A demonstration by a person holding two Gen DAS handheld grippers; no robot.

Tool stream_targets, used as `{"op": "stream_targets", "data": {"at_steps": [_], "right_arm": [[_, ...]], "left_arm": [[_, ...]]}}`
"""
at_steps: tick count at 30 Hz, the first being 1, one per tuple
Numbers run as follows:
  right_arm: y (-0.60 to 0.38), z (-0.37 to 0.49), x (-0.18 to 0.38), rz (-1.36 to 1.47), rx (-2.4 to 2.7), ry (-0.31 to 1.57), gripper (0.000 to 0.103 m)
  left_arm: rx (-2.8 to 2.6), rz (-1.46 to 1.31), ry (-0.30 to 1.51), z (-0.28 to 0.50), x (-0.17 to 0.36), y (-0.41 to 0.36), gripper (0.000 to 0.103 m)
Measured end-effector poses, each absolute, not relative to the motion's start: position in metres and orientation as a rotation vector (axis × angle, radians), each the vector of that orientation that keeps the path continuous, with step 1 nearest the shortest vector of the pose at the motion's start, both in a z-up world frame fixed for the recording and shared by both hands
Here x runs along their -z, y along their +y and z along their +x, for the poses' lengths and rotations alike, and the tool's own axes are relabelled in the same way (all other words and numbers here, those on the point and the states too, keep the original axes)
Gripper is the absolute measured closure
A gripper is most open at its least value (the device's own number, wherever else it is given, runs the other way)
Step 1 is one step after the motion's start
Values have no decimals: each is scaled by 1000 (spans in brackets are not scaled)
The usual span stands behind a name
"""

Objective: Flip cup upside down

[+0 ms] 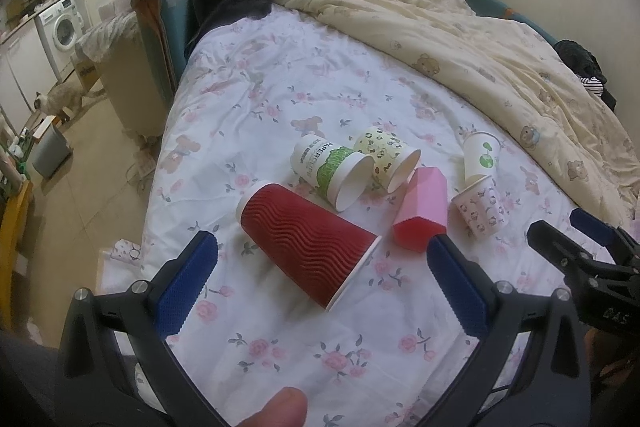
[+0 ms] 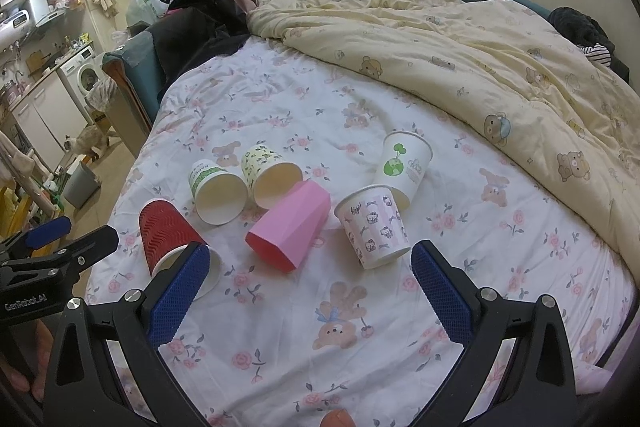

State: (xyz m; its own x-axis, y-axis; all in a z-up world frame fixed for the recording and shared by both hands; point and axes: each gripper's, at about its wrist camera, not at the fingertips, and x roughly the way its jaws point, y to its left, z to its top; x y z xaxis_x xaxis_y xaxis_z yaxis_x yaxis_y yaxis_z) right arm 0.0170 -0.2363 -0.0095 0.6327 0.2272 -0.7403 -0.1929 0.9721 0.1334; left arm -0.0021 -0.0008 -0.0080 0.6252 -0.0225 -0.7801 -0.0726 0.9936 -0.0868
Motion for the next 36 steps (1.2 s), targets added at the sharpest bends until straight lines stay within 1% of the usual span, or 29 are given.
{"op": "stream_targets", "data": {"at_steps": [10,15,20,24,26,29,36], "right_arm": [[-238,21,16,55,-233,875,0],[-242,27,19,66,-200,896,0],[-251,31,20,113,-197,921,0],[-252,33,19,121,-197,924,0],[-253,34,19,124,-196,927,0],[-254,35,20,126,-192,931,0],[-268,36,18,160,-154,912,0]], "left_arm": [[-39,-131,932,3,7,3,0],[-76,-154,1035,20,12,16,0],[-149,-129,1204,53,34,28,0],[-220,-262,1296,73,54,45,0],[-231,-414,1368,85,71,53,0],[-282,-555,1440,96,93,57,1],[-315,-638,1535,100,132,37,1]]}}
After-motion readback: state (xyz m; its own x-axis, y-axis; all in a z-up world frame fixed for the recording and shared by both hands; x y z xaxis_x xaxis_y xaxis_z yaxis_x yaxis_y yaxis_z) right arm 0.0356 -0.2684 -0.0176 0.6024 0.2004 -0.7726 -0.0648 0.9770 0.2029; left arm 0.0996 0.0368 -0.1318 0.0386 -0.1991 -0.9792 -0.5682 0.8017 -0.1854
